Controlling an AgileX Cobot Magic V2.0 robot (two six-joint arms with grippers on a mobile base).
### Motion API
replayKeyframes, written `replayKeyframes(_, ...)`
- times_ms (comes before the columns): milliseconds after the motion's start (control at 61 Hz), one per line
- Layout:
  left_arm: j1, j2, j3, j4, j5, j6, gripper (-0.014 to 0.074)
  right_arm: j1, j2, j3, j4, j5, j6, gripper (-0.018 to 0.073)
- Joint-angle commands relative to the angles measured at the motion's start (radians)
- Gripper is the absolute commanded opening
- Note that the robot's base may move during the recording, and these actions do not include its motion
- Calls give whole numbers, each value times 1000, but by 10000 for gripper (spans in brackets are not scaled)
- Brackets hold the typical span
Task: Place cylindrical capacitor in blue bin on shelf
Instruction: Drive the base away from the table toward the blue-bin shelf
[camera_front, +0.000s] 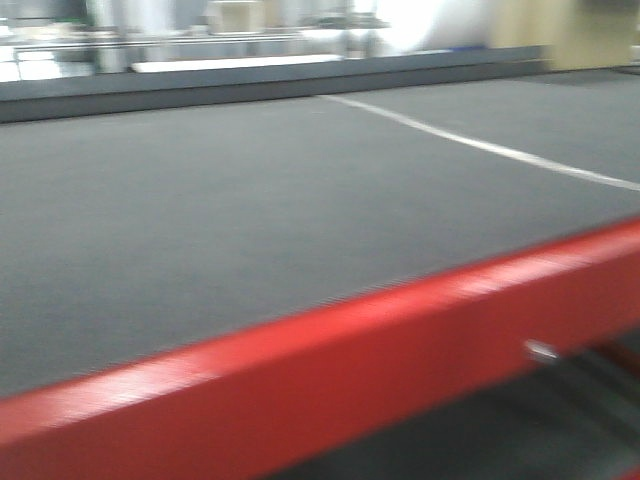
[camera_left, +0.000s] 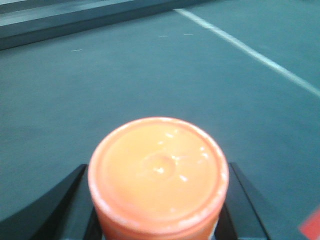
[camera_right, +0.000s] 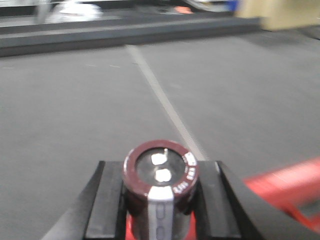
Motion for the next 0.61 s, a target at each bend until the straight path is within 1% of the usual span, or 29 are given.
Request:
replayKeyframes(0,-9,-4,-10,-4,-14,-4,-111,4,-6,-8,-5,-24,-3,-162)
replayKeyframes(590,-9,-4,-10,-4,-14,-4,-111,4,-6,-8,-5,-24,-3,-162)
